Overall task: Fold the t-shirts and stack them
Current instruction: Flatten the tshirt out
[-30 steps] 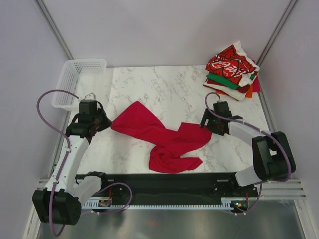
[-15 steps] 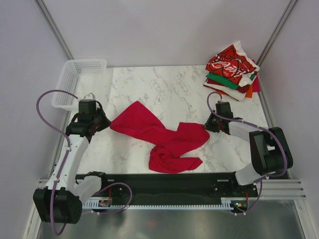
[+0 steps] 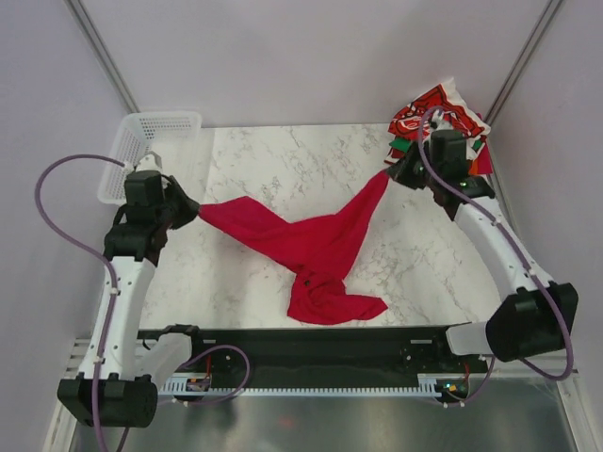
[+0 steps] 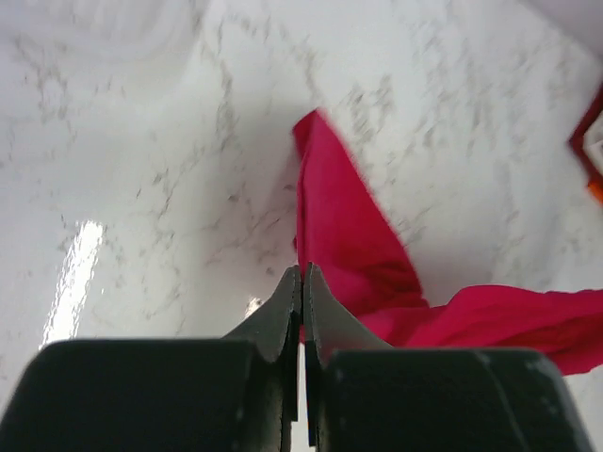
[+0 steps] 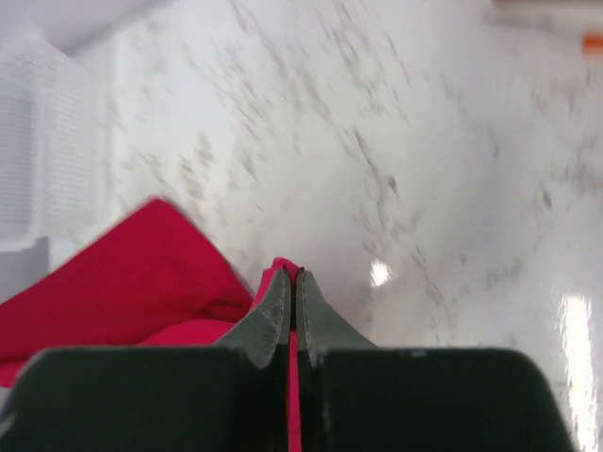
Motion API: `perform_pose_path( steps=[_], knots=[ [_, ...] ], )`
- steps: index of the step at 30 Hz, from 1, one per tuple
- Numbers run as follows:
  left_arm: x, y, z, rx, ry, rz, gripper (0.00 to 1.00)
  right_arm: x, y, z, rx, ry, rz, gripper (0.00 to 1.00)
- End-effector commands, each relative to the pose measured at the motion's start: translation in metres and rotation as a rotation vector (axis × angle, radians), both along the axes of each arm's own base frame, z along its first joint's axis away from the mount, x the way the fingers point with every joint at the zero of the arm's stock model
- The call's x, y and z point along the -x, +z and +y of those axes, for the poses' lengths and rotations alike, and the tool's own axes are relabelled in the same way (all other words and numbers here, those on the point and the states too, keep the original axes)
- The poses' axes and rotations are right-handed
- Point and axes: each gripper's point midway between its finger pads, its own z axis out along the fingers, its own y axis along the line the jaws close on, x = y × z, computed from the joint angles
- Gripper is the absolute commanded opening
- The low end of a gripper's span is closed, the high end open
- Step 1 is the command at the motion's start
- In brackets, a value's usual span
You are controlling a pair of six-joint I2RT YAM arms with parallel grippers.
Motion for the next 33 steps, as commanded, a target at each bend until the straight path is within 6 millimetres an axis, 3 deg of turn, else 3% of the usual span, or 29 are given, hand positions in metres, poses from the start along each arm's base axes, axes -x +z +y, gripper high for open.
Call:
perform_pose_path(
  steps=[1,2,3,4,5,7,8,9,11,12,14,15,18,19,21,23,24,26,27,28,29,30,32,33],
  knots=[
    [0.002,0.107,-0.004,0.011,-0.030,-0.275,0.02,0.011,0.135,-0.008,0.028,0.019,-0.286,0.00],
    [0.003,0.121,-0.005,0.008,-0.035,-0.305,0.02,0.018,0.155,-0.009,0.034,0.027,-0.319,0.00],
    [0.010,0.153,-0.004,-0.002,-0.039,-0.369,0.02,0.029,0.205,-0.010,0.025,0.038,-0.431,0.00],
    [0.015,0.172,-0.004,-0.008,-0.044,-0.414,0.02,0.037,0.229,-0.011,0.032,0.048,-0.488,0.00],
    [0.027,0.209,-0.004,-0.016,-0.047,-0.505,0.02,0.054,0.268,-0.014,0.048,0.063,-0.582,0.00],
    [0.045,0.244,-0.008,-0.031,-0.079,-0.597,0.02,0.086,0.313,-0.021,0.068,0.067,-0.715,0.00],
    [0.065,0.277,-0.009,-0.037,-0.092,-0.690,0.02,0.104,0.339,-0.025,0.086,0.067,-0.797,0.00],
    [0.078,0.291,-0.013,-0.045,-0.120,-0.737,0.02,0.135,0.363,-0.031,0.091,0.062,-0.889,0.00],
    [0.109,0.325,-0.019,-0.061,-0.159,-0.849,0.02,0.173,0.394,-0.036,0.100,0.072,-1.029,0.00],
    [0.130,0.337,-0.022,-0.067,-0.181,-0.902,0.02,0.211,0.411,-0.041,0.116,0.081,-1.130,0.00],
    [0.157,0.354,-0.024,-0.087,-0.196,-0.979,0.02,0.248,0.429,-0.045,0.132,0.088,-1.244,0.00],
    [0.170,0.360,-0.025,-0.092,-0.203,-1.012,0.02,0.279,0.437,-0.047,0.154,0.106,-1.320,0.00],
    [0.211,0.376,-0.025,-0.115,-0.204,-1.114,0.02,0.330,0.451,-0.053,0.177,0.118,-1.450,0.00],
    [0.225,0.380,-0.023,-0.119,-0.195,-1.146,0.02,0.339,0.453,-0.053,0.192,0.126,-1.479,0.00],
    [0.236,0.386,-0.020,-0.135,-0.176,-1.177,0.02,0.350,0.460,-0.056,0.199,0.121,-1.528,0.00],
    [0.226,0.386,-0.015,-0.153,-0.150,-1.160,0.02,0.345,0.471,-0.060,0.223,0.090,-1.551,0.00],
    [0.218,0.385,-0.012,-0.170,-0.136,-1.146,0.02,0.324,0.472,-0.056,0.230,0.105,-1.525,0.00],
    [0.189,0.383,-0.009,-0.171,-0.123,-1.092,0.02,0.300,0.481,-0.054,0.279,0.101,-1.528,0.00],
    [0.178,0.381,-0.010,-0.169,-0.131,-1.071,0.02,0.259,0.477,-0.042,0.297,0.133,-1.473,0.00],
    [0.166,0.379,-0.010,-0.166,-0.131,-1.045,0.02,0.238,0.476,-0.036,0.315,0.138,-1.448,0.00],
    [0.132,0.369,-0.009,-0.158,-0.130,-0.973,0.02,0.220,0.479,-0.035,0.357,0.124,-1.440,0.00],
    [0.117,0.362,-0.009,-0.153,-0.128,-0.938,0.02,0.171,0.465,-0.018,0.377,0.157,-1.366,0.00],
    [0.079,0.341,-0.007,-0.149,-0.125,-0.855,0.02,0.132,0.459,-0.003,0.399,0.188,-1.327,0.00],
    [0.050,0.325,-0.005,-0.162,-0.120,-0.791,0.02,0.084,0.437,0.015,0.411,0.226,-1.250,0.00]
  ],
)
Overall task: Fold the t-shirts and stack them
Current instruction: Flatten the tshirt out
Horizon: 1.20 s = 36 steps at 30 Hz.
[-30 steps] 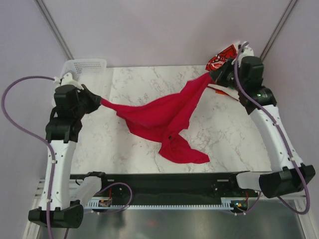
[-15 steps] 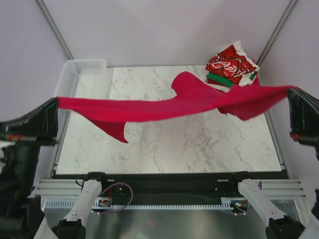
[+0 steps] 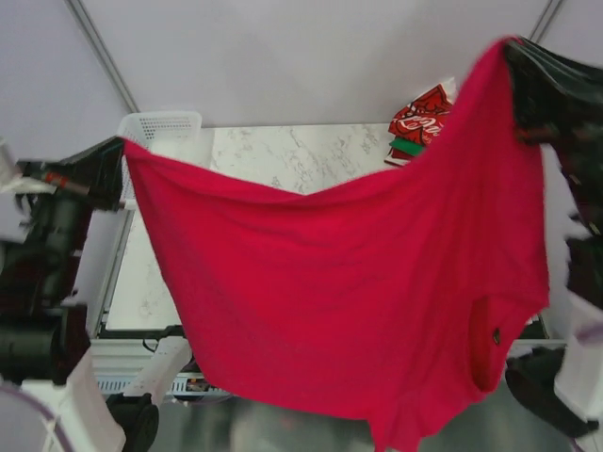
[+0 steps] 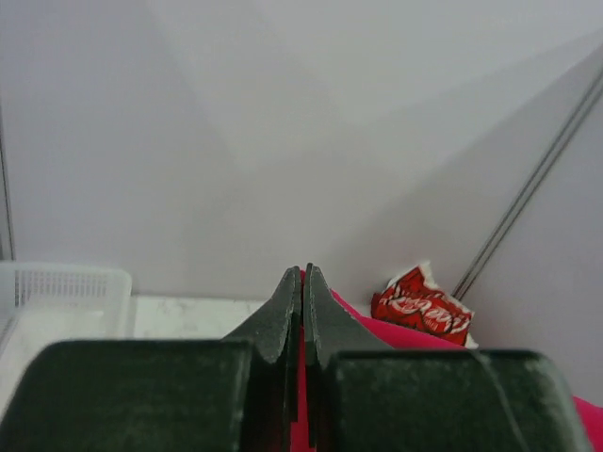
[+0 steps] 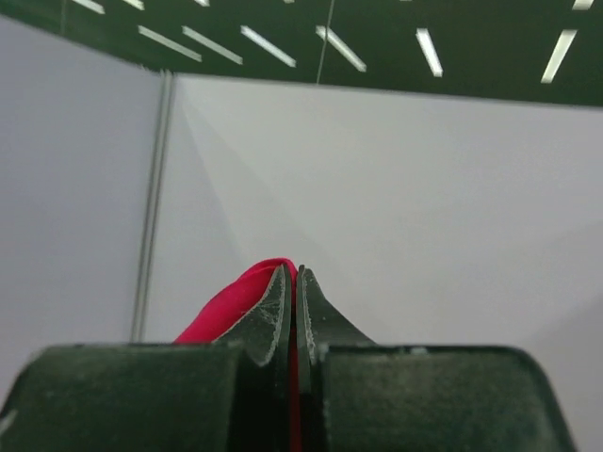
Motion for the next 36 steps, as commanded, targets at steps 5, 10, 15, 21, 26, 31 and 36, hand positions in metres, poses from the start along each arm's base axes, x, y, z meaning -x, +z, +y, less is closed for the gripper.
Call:
perform_pose_path(
  steps=[5,10,15,21,26,31,36],
  knots=[
    [-0.203,-0.149,0.018,-0.053,0.103,0.496,0.02,-0.290,-0.133,0.052,0.100,-0.001,0.425,0.00],
    [-0.290,-0.284,0.014,-0.084,0.065,0.846,0.29,-0.432,-0.271,0.067,0.032,0.066,0.745,0.69],
    [-0.294,-0.339,0.007,-0.082,0.020,0.985,1.00,-0.462,-0.331,0.068,0.004,0.065,0.869,0.98],
    [-0.264,-0.323,-0.007,-0.040,-0.014,0.954,1.00,-0.429,-0.335,0.070,-0.038,0.099,0.893,0.98],
    [-0.229,-0.363,-0.016,-0.059,0.003,1.027,1.00,-0.368,-0.385,0.119,-0.027,0.221,0.960,0.98],
    [-0.213,-0.412,-0.024,0.000,-0.019,1.146,0.96,-0.334,-0.487,0.181,0.010,0.322,1.193,0.98],
    [-0.216,-0.430,-0.021,0.026,0.021,1.175,0.96,-0.307,-0.560,0.198,0.035,0.333,1.352,0.97]
  ],
)
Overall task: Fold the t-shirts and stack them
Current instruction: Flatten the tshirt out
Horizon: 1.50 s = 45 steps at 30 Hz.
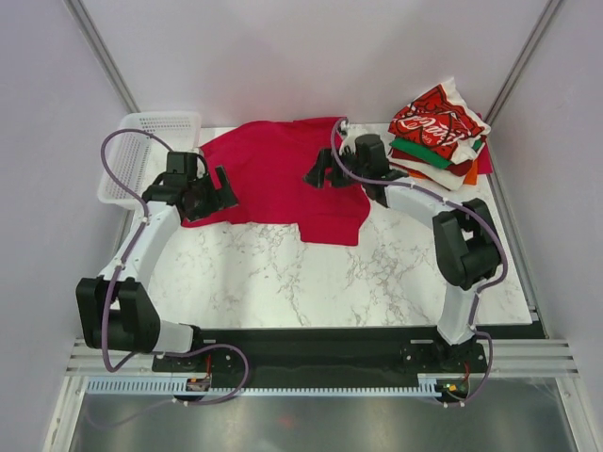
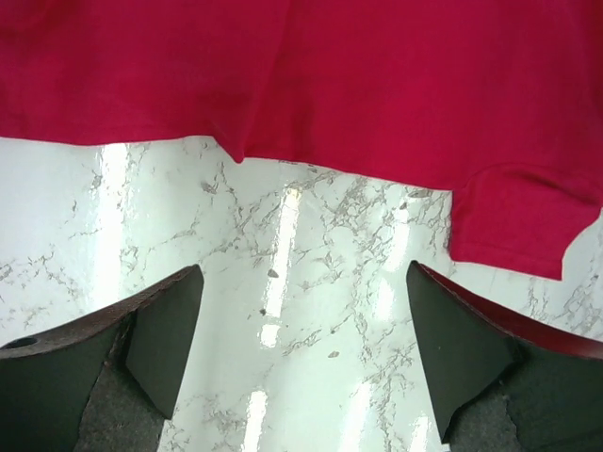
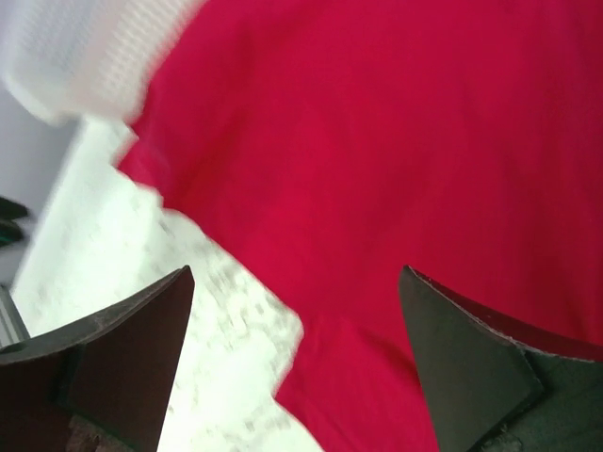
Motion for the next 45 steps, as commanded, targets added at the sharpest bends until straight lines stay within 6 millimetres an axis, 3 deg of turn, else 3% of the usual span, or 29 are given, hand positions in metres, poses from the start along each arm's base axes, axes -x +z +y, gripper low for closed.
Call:
perform_pose_path(
  steps=[1,3,7,8,10,12,13,14,16,19,24,25,27,32,36,41,45],
  knots=[
    [-0.016,0.003,0.000,0.025,0.063,-0.036,0.96,0.014,-0.055,-0.009,0.021,-0.033,0.120,0.98],
    [-0.018,0.004,-0.006,0.048,0.045,-0.030,0.95,0.019,-0.073,-0.016,0.067,-0.047,0.139,0.98],
    [-0.020,0.005,-0.006,0.033,0.038,-0.037,0.95,0.043,-0.140,-0.045,0.201,-0.102,0.286,0.98],
    [-0.021,0.004,-0.001,0.007,0.050,-0.041,0.95,0.044,-0.150,-0.057,0.216,-0.184,0.327,0.98],
    [-0.025,0.009,0.003,-0.013,0.055,-0.056,0.96,0.072,-0.182,-0.077,0.248,-0.273,0.457,0.98],
    [-0.030,0.007,0.006,-0.037,0.056,-0.052,0.96,0.090,-0.190,-0.085,0.237,-0.315,0.511,0.98],
    [-0.034,0.011,0.006,-0.043,0.056,-0.060,0.96,0.109,-0.204,-0.096,0.264,-0.337,0.555,0.98],
    [-0.037,0.009,0.008,-0.055,0.061,-0.054,0.96,0.113,-0.201,-0.101,0.270,-0.354,0.551,0.98],
    [-0.043,0.004,0.008,-0.059,0.061,-0.031,0.96,0.140,-0.217,-0.127,0.376,-0.407,0.606,0.98],
    [-0.042,-0.002,0.007,-0.054,0.062,-0.012,0.96,0.170,-0.220,-0.160,0.500,-0.471,0.633,0.98],
    [-0.018,-0.008,0.001,-0.028,0.081,0.020,0.95,0.197,-0.181,-0.191,0.560,-0.541,0.580,0.98],
    [-0.013,-0.003,0.004,-0.040,0.097,0.002,0.95,0.199,-0.173,-0.192,0.562,-0.530,0.567,0.98],
    [-0.002,-0.015,0.000,-0.036,0.100,0.031,0.95,0.203,-0.146,-0.189,0.523,-0.512,0.527,0.98],
    [0.004,-0.058,-0.017,-0.037,0.111,0.127,0.95,0.186,-0.068,-0.145,0.307,-0.352,0.390,0.98],
    [0.004,-0.094,-0.033,-0.006,0.107,0.171,0.93,0.152,-0.021,-0.117,0.218,-0.278,0.285,0.98],
    [0.002,-0.124,-0.026,-0.035,0.175,0.220,0.89,0.136,-0.019,-0.105,0.214,-0.251,0.298,0.98],
    [0.018,-0.137,-0.014,-0.076,0.213,0.247,0.89,0.136,-0.020,-0.108,0.225,-0.259,0.287,0.98]
  ],
)
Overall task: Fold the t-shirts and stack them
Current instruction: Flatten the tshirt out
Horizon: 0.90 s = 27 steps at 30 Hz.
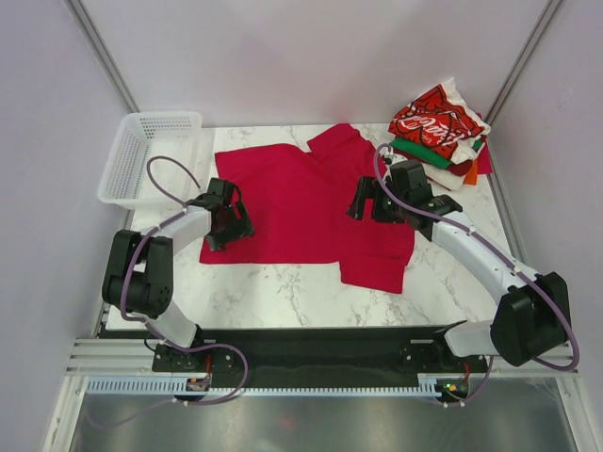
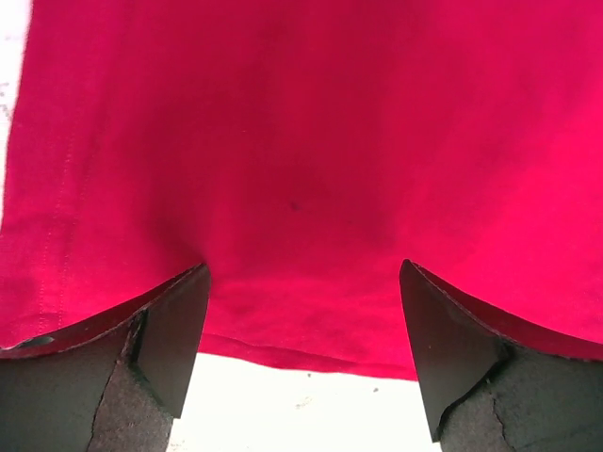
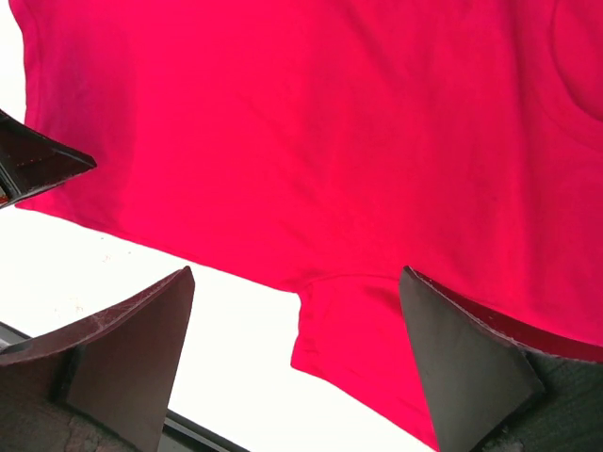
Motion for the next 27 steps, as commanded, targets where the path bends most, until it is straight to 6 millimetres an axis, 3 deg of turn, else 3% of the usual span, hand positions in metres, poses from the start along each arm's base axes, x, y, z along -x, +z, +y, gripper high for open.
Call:
perform_pose_path(
  steps=[1,5,9,15,18,24,25,27],
  knots=[
    [-0.007,0.007,0.012,-0.030,0.087,-0.077,0.89,-0.004,0.012,-0.001,0.009,0.015,-0.046,0.98],
    [0.011,0.009,0.016,-0.029,0.091,-0.081,0.89,-0.017,0.010,-0.017,0.036,-0.065,-0.049,0.98],
    [0.038,0.002,0.028,-0.058,0.111,-0.056,0.89,-0.044,0.014,-0.022,-0.002,-0.110,-0.038,0.98],
    [0.051,0.012,0.038,-0.046,0.139,-0.106,0.89,-0.071,0.020,-0.027,-0.067,-0.157,-0.042,0.98],
    [0.053,0.024,0.038,-0.032,0.141,-0.159,0.89,-0.071,0.018,-0.027,-0.071,-0.158,-0.038,0.98],
    [0.033,0.099,0.041,0.029,0.170,-0.409,0.89,-0.062,0.004,-0.036,-0.045,-0.181,-0.024,0.98],
    [0.084,0.074,0.065,-0.083,0.265,-0.199,0.90,-0.059,0.005,-0.031,-0.073,-0.166,-0.023,0.98],
    [0.082,0.078,0.065,-0.078,0.278,-0.204,0.95,-0.054,0.001,-0.021,-0.122,-0.134,-0.027,0.98]
  ],
)
